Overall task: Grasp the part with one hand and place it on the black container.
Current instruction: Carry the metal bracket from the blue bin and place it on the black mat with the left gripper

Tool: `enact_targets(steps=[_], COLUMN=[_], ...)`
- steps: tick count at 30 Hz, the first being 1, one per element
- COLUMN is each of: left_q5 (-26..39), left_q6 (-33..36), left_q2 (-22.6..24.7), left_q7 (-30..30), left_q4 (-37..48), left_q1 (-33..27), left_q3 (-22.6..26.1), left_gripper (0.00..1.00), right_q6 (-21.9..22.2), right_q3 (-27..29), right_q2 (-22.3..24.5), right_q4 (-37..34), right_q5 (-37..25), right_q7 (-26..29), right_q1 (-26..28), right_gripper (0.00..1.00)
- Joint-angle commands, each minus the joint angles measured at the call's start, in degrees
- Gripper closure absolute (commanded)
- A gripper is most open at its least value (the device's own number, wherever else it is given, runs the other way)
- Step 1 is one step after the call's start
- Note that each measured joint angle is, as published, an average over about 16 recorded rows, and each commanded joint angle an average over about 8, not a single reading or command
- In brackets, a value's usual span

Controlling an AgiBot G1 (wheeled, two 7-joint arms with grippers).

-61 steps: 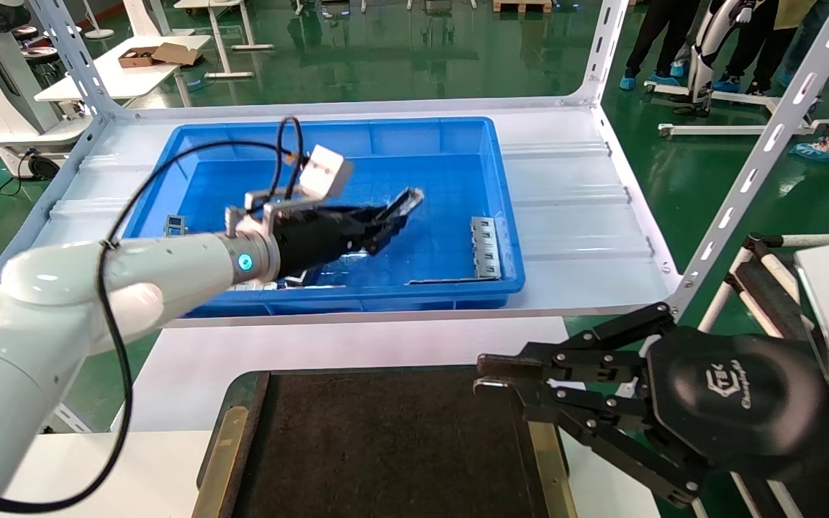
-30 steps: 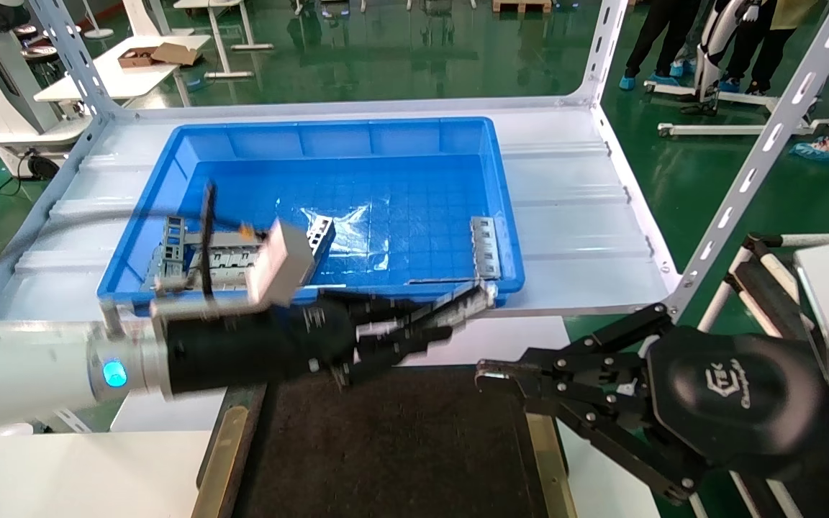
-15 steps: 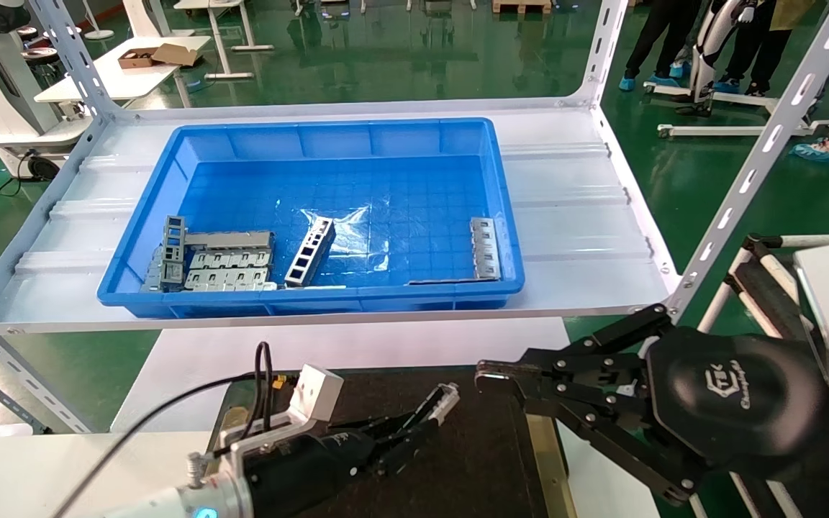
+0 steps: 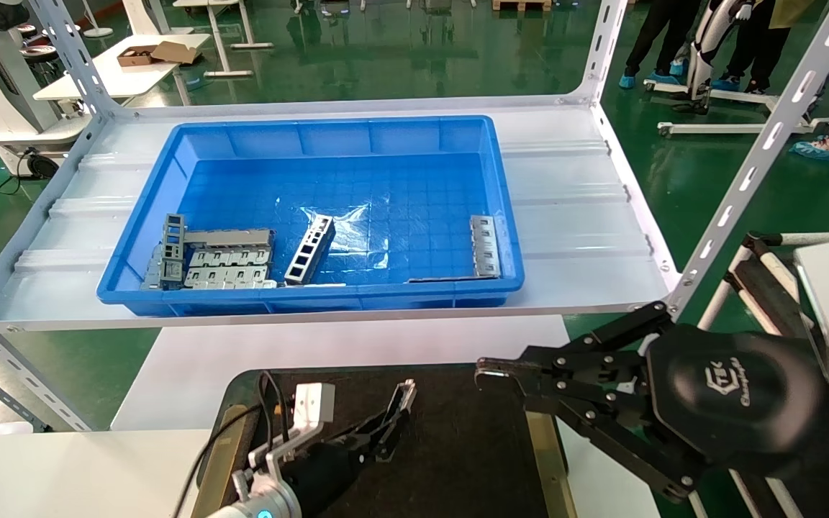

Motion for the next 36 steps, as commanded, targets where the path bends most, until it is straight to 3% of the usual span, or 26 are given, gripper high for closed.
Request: enact_targets(steps=[1, 23, 25, 31, 32, 36], left_q5=[0.4, -2.9, -3.4, -5.0, -5.3, -6.2], left_q6=[-2.1, -12.5, -12.8, -13.4, -13.5, -14.1], left_q2=[1.2, 8.7, 8.8, 8.9, 8.9, 8.8], left_q7=[-1.4, -9.0, -9.2, -9.7, -9.8, -9.9], left_q4=[1.8, 13.8, 14.2, 14.8, 14.8, 14.7], left_q1=[-0.1, -4.0, -4.3, -4.8, -4.9, -5.2], left_q3=[0.9, 9.1, 9.7, 11.7, 12.0, 13.3], left_gripper=[1.0, 0.99, 0.81, 0.07, 0.01, 0.0], right_q6=[0.0, 0.0, 0.0, 0.0, 0.0, 0.0], right_q3=[0.0, 0.0, 0.0, 0.0, 0.0, 0.0], right_q2=[0.0, 0.0, 0.0, 0.0, 0.0, 0.0], right_q4=[0.0, 0.0, 0.0, 0.0, 0.0, 0.0], right_q5=[0.0, 0.0, 0.0, 0.0, 0.0, 0.0], right_q7=[0.0, 0.0, 0.0, 0.0, 0.0, 0.0], right_q1=[0.0, 0.0, 0.0, 0.0, 0.0, 0.0], right_gripper=[1.0, 0.99, 0.82, 0.09, 0.02, 0.0])
